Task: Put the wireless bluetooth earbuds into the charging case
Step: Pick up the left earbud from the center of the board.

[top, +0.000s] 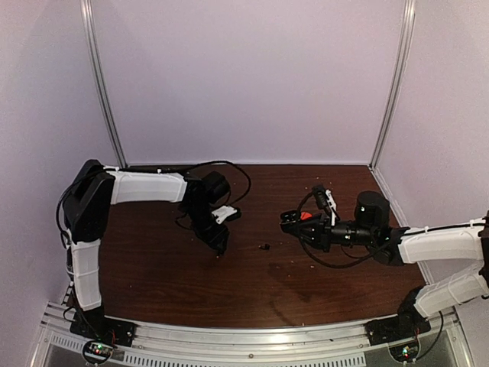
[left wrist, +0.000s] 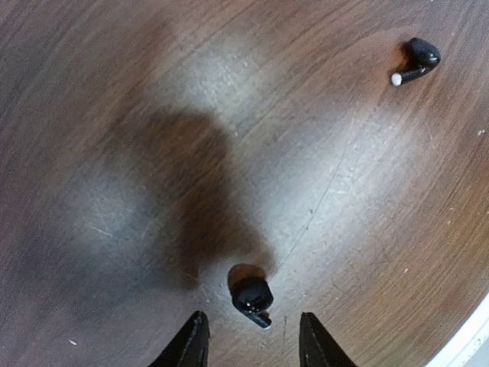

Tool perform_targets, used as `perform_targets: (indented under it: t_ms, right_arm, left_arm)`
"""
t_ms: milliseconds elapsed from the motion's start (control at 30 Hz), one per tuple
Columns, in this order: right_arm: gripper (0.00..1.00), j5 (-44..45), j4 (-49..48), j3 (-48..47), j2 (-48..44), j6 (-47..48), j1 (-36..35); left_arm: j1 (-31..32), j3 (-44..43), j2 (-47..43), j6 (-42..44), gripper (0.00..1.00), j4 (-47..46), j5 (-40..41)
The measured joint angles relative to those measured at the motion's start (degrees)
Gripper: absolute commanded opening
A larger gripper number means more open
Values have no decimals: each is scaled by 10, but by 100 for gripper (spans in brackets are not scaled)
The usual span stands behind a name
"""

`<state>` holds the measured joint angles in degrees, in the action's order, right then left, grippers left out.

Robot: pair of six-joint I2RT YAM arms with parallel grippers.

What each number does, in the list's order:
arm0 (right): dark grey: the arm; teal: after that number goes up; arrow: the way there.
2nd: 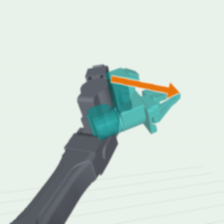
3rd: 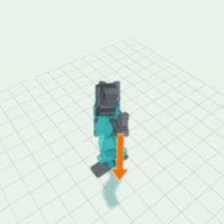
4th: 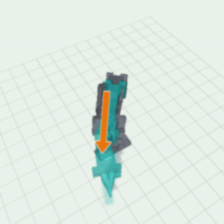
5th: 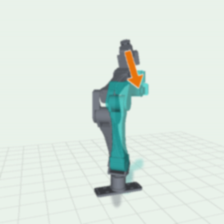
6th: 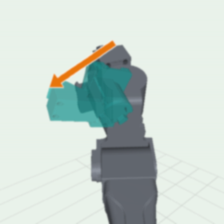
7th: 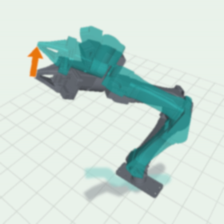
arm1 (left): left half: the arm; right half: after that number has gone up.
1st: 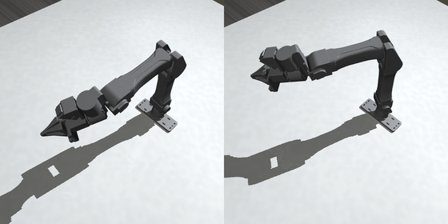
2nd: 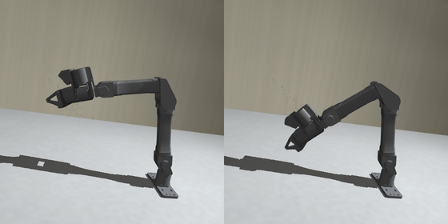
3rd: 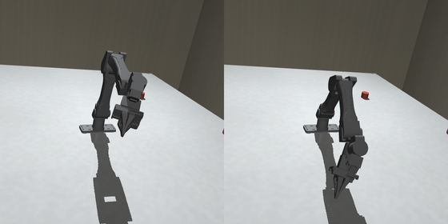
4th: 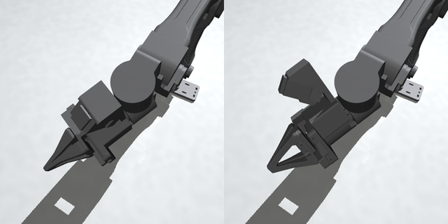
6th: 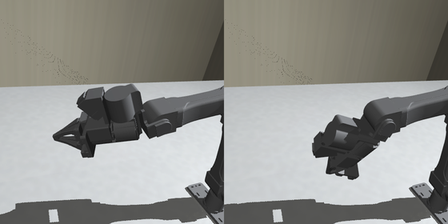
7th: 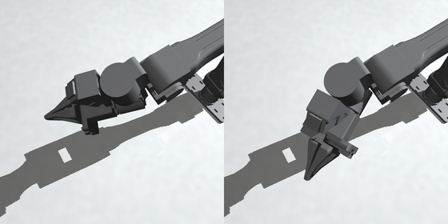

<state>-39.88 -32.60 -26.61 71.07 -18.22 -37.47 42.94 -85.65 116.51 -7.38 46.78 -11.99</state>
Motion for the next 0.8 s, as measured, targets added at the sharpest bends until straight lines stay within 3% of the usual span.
perform_targets:
  t_ms: [800]
  right_arm:
    - [0,0,-2,5,-4,0,9]
  left_arm:
    - [29,-50,58,15,26,43,44]
